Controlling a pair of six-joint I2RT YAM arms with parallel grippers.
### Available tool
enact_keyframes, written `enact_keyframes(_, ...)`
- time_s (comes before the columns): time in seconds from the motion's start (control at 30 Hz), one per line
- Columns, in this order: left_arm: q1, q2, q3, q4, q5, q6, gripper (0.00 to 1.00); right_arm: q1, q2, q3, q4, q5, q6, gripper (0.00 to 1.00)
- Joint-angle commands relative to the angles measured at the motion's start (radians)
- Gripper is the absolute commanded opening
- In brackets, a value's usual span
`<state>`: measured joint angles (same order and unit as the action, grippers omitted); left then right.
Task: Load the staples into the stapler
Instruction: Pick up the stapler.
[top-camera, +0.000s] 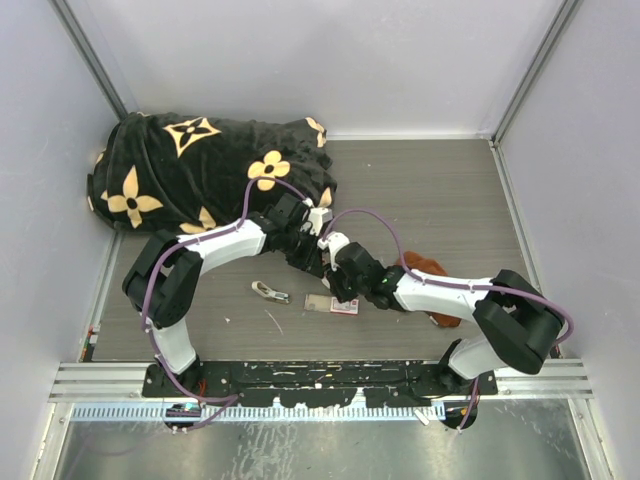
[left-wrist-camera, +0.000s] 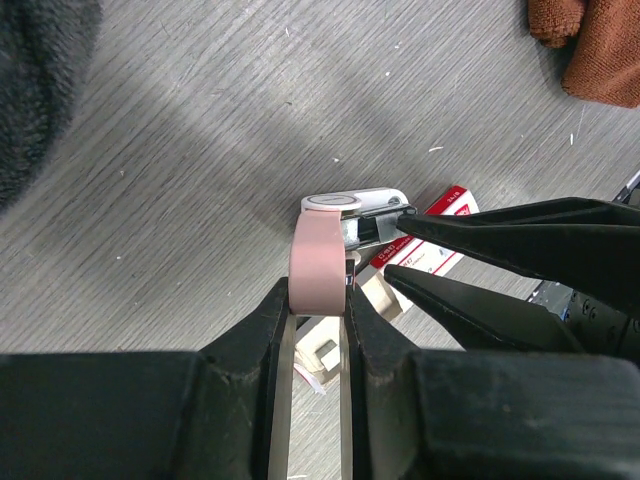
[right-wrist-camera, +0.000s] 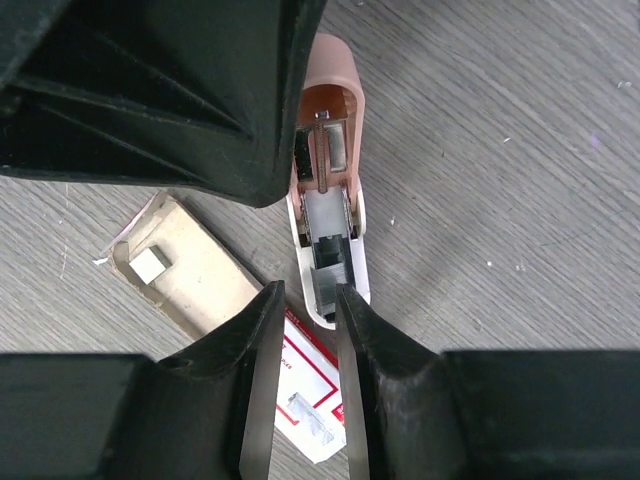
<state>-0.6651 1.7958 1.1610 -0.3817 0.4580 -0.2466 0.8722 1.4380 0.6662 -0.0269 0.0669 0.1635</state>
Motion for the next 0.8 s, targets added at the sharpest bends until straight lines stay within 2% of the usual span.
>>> enact_keyframes(0.0, -0.005, -0.006, 0.046, 0.004, 0.018, 0.019, 0.07, 0.011, -0.002, 0.041, 0.04, 0.06, -0.047, 0.33)
enact_keyframes(0.3, -0.012, 0.01, 0.054, -0.014, 0.02, 0.03, 0.06, 0.044, 0.046, 0.067, 0.028, 0.136, -0.085, 0.32)
enact_keyframes(0.37, -0.012, 0.01, 0.056, -0.014, 0.02, 0.031, 0.06, 0.052, 0.058, 0.071, 0.027, 0.142, -0.092, 0.31)
enact_keyframes(0.63, -0.013, 0.01, 0.064, -0.028, 0.008, 0.03, 0.05, 0.118, 0.087, 0.088, 0.015, 0.32, -0.123, 0.25)
enact_keyframes(0.77, -0.014, 0.013, 0.07, -0.04, -0.002, 0.029, 0.04, 0.132, 0.062, 0.073, 0.024, 0.366, -0.119, 0.19)
